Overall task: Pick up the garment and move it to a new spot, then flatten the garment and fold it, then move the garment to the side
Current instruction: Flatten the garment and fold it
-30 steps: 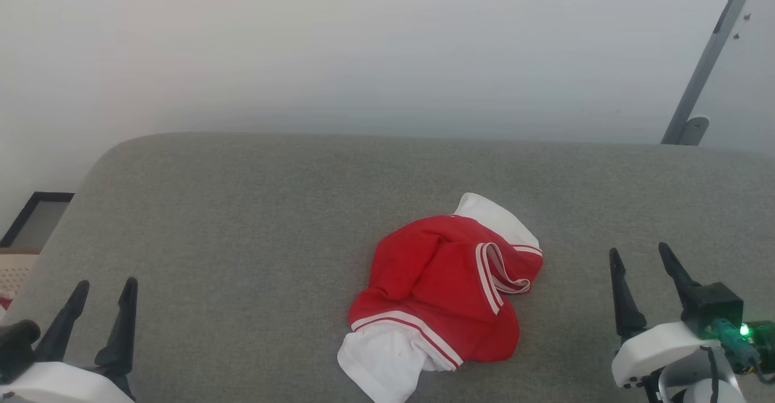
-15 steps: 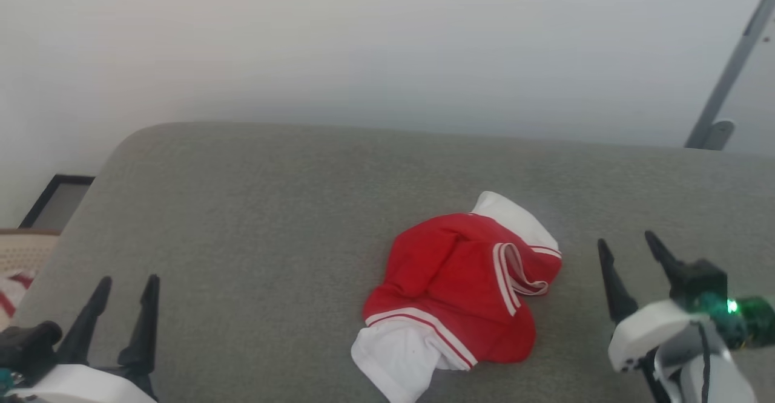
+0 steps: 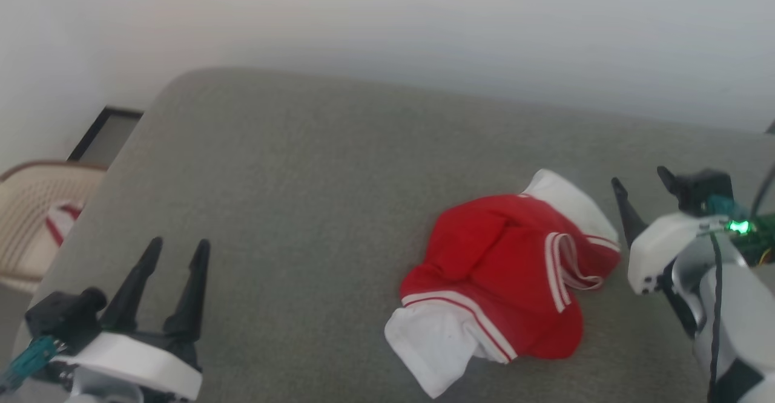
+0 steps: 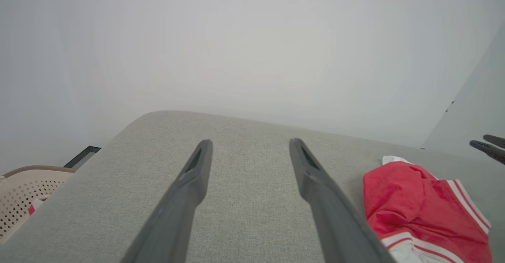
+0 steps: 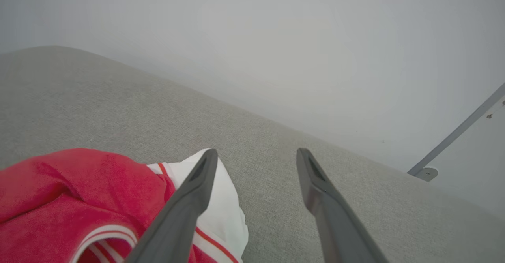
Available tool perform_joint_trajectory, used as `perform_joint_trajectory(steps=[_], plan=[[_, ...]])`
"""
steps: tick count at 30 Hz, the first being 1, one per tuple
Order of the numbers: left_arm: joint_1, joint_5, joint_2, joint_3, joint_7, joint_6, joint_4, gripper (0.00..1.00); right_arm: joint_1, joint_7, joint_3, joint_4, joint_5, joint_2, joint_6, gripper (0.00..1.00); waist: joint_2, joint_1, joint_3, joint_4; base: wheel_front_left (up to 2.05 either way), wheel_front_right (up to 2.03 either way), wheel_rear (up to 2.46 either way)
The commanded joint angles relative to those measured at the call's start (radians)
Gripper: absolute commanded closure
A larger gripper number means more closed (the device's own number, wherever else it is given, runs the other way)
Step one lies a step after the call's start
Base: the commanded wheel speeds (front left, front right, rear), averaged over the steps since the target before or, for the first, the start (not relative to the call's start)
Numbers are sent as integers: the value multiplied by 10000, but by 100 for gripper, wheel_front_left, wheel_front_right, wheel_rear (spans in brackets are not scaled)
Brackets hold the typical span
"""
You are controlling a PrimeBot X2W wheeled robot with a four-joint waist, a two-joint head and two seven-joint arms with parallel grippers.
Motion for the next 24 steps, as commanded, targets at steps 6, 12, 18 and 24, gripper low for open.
perform_joint_trajectory(steps=[6, 12, 18, 24], plan=[[-760, 261, -466, -233, -56, -364, 285, 0, -1449, 1009, 1050, 1436, 665, -495, -7, 0, 0, 0, 1192, 722, 0, 0, 0], [-1214, 420, -866, -292, -84, -702, 686, 0, -2291, 2242, 1885, 2418, 1339, -790, -8, 0, 0, 0, 1678, 969, 0, 0, 0], [-1553, 584, -1217, -235, -79, -1053, 1177, 0, -2725, 4208, 2992, 3344, 2384, -905, -5, 0, 0, 0, 1946, 1140, 0, 0, 0], [-1672, 798, -1453, -27, -83, -1326, 1518, 0, -3022, 5944, 3690, 3783, 3433, -1248, -4, 100, 0, 0, 1976, 1155, 0, 0, 0]])
